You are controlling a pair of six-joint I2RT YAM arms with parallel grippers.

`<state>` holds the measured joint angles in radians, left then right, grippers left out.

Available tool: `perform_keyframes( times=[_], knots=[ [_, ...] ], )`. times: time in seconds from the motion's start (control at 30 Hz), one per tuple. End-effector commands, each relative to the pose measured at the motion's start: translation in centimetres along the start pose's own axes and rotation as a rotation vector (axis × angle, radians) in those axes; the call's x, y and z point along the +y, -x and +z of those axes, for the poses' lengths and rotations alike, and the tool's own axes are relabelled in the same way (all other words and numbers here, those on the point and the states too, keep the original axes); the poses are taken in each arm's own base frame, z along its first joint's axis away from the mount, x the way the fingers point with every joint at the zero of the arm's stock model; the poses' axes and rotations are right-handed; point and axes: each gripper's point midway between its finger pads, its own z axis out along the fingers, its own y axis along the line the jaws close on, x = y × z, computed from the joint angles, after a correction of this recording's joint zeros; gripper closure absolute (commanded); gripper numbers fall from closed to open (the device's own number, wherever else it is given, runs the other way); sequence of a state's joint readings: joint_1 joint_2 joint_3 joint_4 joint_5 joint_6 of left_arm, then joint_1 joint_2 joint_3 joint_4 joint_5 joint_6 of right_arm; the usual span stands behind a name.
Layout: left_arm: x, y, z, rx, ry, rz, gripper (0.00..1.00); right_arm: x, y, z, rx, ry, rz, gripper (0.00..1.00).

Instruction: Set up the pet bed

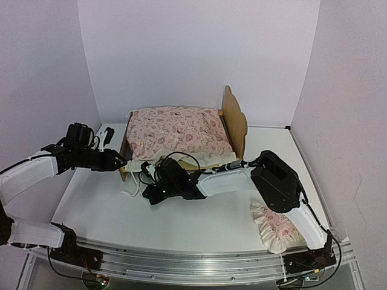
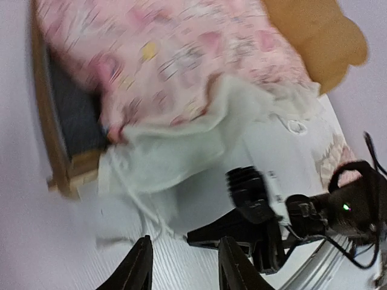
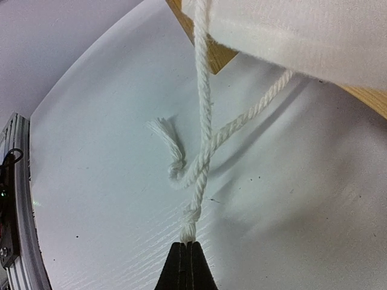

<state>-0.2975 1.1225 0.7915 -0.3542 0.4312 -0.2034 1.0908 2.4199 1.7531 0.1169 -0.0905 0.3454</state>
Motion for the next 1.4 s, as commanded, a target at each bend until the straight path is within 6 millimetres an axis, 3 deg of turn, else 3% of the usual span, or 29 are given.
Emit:
perform_keyframes(
  times=[0.0,0.13,0.27,0.57,0.67,0.9,1.17,1.37],
  knots=[
    [4.6,-5.5,0.8,0.123,0.244,-0.564,0.61,2.5,2.4,-1.4,-0.039,0.080,-0.013,1.00],
    [6.4,-8.7,2.9,0.155,0.289,-0.719,0.48,2.4,1.9,-1.3,-0.026,0.085,-0.001,1.00],
    [8.2,-9.9,4.6,0.088,0.311,-0.825,0.40,2.1,1.3,-1.4,-0.016,0.075,0.001,1.00],
    [9.1,-10.1,7.3,0.050,0.262,-0.847,0.43,1.2,1.0,-1.0,-0.020,0.037,0.001,1.00],
    [8.8,-10.0,7.8,0.049,0.249,-0.848,0.47,0.9,0.8,-0.9,-0.022,0.022,0.003,1.00],
    [8.0,-12.9,8.7,0.115,0.268,-0.883,0.60,0.9,0.9,-0.5,-0.024,0.026,0.002,1.00],
    [8.3,-14.5,8.4,0.169,0.320,-0.918,0.66,0.8,0.9,-0.2,-0.025,0.027,-0.006,1.00],
    [9.0,-14.6,8.6,0.164,0.338,-0.869,0.97,0.8,0.9,-0.4,-0.025,0.026,-0.018,1.00]
  ],
)
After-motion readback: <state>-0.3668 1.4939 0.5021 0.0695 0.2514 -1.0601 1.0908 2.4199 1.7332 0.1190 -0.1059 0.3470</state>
